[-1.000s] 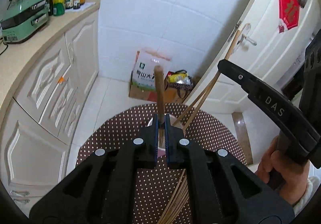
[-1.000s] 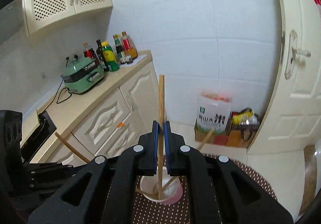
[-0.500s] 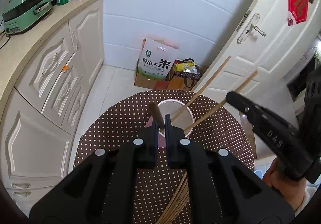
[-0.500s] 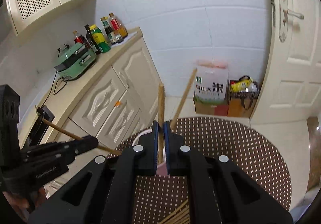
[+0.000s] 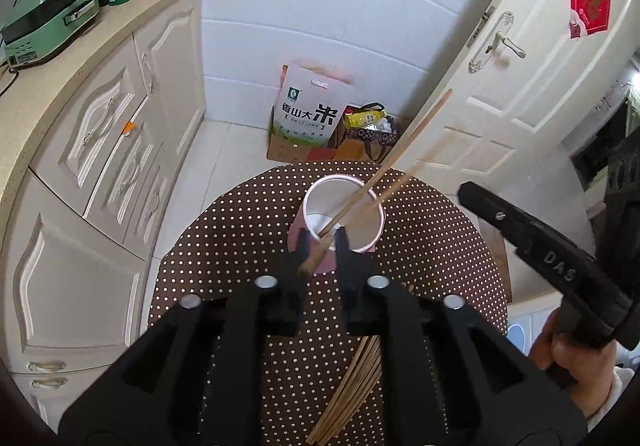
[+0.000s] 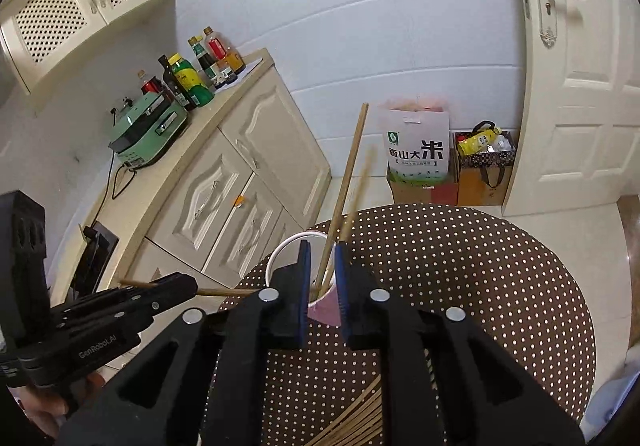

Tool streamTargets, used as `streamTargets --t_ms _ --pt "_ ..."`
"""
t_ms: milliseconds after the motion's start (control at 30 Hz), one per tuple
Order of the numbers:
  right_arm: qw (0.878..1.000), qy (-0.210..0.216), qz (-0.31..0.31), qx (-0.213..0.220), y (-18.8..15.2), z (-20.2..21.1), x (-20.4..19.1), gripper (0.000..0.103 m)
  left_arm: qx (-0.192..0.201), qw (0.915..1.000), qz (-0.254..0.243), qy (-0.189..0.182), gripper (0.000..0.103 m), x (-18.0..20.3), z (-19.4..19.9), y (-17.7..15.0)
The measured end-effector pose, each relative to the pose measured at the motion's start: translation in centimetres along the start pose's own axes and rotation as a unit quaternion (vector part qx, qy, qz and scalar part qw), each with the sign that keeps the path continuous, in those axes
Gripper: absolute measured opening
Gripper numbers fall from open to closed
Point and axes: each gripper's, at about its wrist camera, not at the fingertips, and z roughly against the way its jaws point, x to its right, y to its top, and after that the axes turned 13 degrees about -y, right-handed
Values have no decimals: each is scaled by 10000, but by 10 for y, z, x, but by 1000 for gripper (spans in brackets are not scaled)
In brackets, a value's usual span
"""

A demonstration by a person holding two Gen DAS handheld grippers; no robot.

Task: Organize utensils
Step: 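Lower the chopstick into the pink cup and open the left tool, then move the left tool back down over the chopstick pile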

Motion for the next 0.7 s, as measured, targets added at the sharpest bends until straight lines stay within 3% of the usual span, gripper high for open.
streamTargets --t_ms 67,100,533,700 --pt "10000 10 -36 10 -3 6 3 16 23 10000 -24 7 34 1 2 -3" --pt "10000 5 -49 11 -5 8 4 17 59 10000 -35 33 50 2 4 -5" --pt "9981 -267 -310 -456 -56 20 31 21 415 9990 -142 17 53 -7 27 -40" --pt "9939 -386 -566 -862 -85 9 45 22 197 9997 -25 107 54 -20 11 -68"
